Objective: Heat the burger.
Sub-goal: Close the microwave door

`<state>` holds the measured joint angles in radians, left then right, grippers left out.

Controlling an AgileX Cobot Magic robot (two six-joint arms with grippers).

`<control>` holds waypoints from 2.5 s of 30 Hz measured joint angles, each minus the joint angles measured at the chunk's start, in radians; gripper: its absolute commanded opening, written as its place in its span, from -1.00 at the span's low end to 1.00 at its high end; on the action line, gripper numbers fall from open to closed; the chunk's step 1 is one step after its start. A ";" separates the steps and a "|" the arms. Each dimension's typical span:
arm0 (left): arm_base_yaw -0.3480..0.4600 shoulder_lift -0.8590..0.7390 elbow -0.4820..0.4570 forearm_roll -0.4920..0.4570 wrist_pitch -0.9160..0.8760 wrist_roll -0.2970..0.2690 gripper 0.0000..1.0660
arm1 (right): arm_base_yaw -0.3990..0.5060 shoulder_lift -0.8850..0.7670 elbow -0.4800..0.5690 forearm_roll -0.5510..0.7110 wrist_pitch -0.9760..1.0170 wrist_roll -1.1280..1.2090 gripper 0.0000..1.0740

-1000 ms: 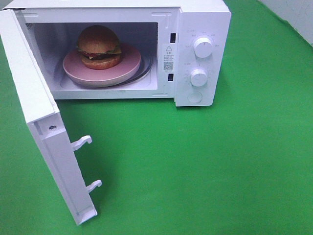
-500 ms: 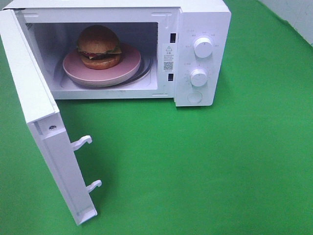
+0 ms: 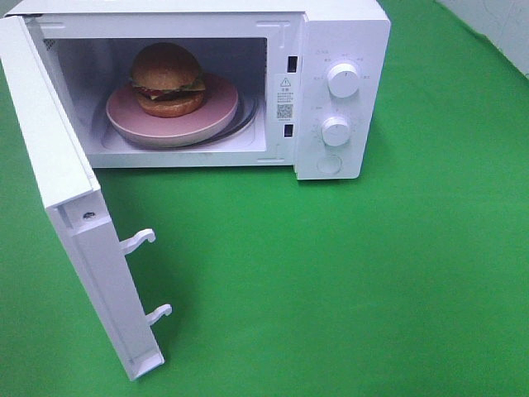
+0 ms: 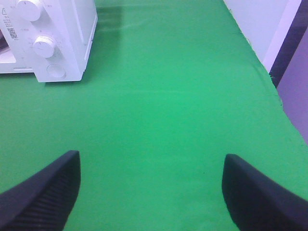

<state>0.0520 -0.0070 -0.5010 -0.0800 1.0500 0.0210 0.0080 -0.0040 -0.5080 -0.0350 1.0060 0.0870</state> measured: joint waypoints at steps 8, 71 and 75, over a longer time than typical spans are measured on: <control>0.000 0.000 0.000 0.000 0.000 0.000 0.81 | 0.000 0.000 0.000 0.000 0.000 0.000 0.42; 0.000 0.989 0.352 0.414 -1.638 -0.257 -1.00 | 0.000 0.000 0.000 0.001 0.000 0.000 0.41; 0.000 1.042 0.352 0.514 -1.717 -0.324 -1.00 | 0.000 0.000 0.000 0.001 0.000 0.000 0.41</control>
<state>0.0520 1.0350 -0.1490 0.4340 -0.6670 -0.3030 0.0080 -0.0040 -0.5080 -0.0340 1.0060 0.0870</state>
